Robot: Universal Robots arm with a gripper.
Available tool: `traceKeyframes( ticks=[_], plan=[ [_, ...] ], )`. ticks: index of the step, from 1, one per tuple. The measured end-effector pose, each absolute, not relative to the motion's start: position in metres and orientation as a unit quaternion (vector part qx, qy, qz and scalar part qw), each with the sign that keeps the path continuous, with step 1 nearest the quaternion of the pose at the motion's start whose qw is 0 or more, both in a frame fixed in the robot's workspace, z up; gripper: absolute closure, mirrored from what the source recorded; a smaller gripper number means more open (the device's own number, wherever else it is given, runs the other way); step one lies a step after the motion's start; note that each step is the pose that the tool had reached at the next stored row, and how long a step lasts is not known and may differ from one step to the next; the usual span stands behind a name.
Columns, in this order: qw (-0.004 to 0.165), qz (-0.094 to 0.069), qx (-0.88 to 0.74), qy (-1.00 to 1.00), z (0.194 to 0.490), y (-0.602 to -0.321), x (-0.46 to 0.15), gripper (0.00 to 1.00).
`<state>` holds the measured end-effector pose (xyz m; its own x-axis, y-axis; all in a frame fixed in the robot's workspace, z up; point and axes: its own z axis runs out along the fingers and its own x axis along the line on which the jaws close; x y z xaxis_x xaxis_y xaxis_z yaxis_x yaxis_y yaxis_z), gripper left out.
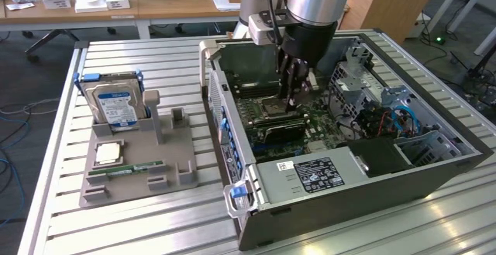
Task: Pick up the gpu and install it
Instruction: 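Press down on the gpu until it lock into place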
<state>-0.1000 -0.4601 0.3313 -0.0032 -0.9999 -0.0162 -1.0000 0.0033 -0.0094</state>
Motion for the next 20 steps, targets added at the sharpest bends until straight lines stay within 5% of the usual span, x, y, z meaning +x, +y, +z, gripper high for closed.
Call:
traceKeyframes(
  ticks=[2,4,7,20],
  plan=[
    [0.009,0.002,-0.706,0.708,0.3313,-0.4601,-0.1000,0.69],
    [0.009,0.002,-0.706,0.708,0.3313,-0.4601,-0.1000,0.69],
    [0.009,0.002,-0.706,0.708,0.3313,-0.4601,-0.1000,0.86],
    [0.009,0.002,-0.706,0.708,0.3253,-0.4601,-0.1000,0.89]
  ],
)
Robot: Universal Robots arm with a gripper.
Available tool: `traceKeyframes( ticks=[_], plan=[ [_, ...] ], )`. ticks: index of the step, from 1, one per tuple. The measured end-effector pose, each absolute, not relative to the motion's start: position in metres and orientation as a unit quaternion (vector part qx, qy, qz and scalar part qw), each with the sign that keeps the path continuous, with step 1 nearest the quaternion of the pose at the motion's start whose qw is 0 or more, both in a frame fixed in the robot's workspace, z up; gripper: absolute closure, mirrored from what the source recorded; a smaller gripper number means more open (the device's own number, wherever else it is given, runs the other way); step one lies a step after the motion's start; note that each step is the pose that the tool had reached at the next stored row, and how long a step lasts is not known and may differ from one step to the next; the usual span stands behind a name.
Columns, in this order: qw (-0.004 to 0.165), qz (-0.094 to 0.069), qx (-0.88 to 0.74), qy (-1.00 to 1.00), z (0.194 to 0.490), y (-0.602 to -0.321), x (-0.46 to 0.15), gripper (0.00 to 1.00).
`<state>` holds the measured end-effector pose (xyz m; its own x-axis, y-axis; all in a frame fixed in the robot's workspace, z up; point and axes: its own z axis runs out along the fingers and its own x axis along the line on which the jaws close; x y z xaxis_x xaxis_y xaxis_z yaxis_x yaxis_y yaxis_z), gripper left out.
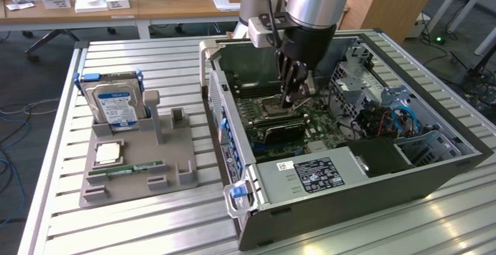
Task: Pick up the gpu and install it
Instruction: 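Press down on the gpu until it lock into place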
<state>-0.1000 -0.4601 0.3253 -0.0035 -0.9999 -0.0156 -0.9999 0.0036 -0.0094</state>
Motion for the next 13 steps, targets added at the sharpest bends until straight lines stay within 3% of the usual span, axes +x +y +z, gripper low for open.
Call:
traceKeyframes(
  ticks=[13],
  plan=[
    [0.005,-0.001,-0.706,0.708,0.302,-0.460,-0.100,0.89]
  ],
)
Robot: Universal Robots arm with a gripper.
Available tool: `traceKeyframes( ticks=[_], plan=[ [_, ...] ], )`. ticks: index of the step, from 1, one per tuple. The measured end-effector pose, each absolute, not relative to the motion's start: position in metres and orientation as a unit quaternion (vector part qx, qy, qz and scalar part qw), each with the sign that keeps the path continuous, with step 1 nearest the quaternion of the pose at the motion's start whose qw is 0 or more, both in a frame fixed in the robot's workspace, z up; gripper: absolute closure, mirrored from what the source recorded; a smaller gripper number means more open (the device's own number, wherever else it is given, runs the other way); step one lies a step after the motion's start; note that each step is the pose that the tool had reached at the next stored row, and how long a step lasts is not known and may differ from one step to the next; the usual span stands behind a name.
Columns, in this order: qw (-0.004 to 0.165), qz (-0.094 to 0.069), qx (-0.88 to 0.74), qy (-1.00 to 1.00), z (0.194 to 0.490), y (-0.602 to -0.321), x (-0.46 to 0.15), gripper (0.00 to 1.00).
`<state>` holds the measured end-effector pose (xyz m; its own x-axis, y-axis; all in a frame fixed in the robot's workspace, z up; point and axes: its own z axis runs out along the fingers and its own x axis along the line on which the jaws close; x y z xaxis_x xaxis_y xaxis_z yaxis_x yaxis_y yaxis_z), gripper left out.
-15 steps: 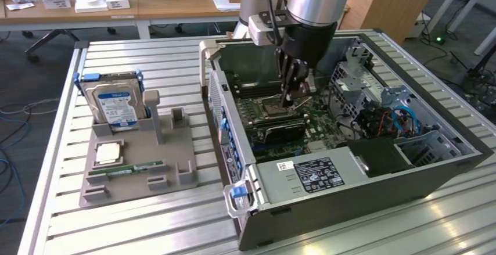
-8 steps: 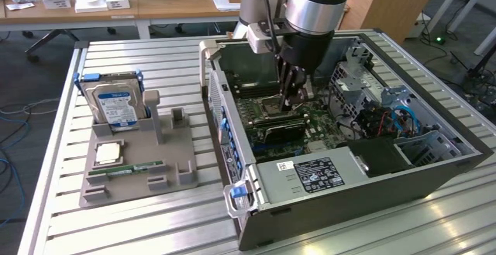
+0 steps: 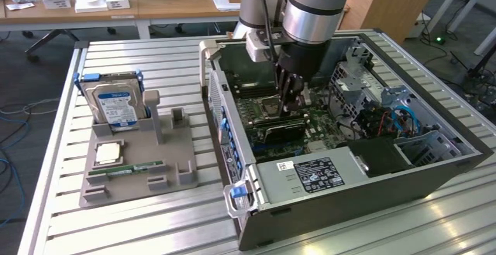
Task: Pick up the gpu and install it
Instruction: 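Press down on the gpu until it lock into place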
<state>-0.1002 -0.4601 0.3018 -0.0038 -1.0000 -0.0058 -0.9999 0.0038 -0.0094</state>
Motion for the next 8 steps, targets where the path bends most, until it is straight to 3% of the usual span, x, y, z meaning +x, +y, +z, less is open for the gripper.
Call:
traceKeyframes(
  ticks=[8],
  plan=[
    [0.003,-0.003,-0.706,0.708,0.287,-0.460,-0.100,0.89]
  ],
)
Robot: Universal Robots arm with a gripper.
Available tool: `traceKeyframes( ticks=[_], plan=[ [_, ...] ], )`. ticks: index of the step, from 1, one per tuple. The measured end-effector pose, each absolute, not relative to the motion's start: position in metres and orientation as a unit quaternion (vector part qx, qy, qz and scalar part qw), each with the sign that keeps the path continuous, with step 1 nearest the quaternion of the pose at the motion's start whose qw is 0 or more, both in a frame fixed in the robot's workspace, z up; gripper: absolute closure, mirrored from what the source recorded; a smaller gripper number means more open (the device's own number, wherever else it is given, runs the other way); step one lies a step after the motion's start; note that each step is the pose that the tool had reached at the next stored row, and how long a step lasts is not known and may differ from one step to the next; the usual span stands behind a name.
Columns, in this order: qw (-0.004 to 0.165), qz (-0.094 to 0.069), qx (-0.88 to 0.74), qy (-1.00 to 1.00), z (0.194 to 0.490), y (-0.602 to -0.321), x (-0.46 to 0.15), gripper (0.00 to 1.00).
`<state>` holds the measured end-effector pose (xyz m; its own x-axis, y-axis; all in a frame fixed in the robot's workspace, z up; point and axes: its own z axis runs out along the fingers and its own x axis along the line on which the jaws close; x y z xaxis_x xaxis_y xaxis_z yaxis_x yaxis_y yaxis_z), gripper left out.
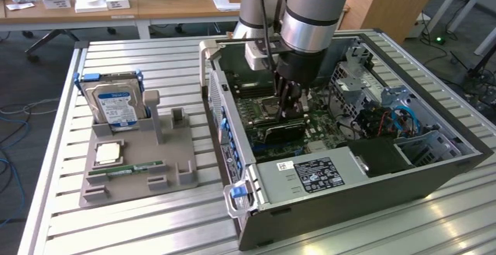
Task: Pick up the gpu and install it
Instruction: 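Press down on the gpu until it lock into place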
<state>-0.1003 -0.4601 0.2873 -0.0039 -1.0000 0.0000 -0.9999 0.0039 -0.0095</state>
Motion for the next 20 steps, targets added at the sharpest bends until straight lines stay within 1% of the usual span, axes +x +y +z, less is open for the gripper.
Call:
traceKeyframes(
  ticks=[20],
  plan=[
    [0.002,-0.005,-0.701,0.714,0.272,-0.451,-0.100,0.89]
  ],
)
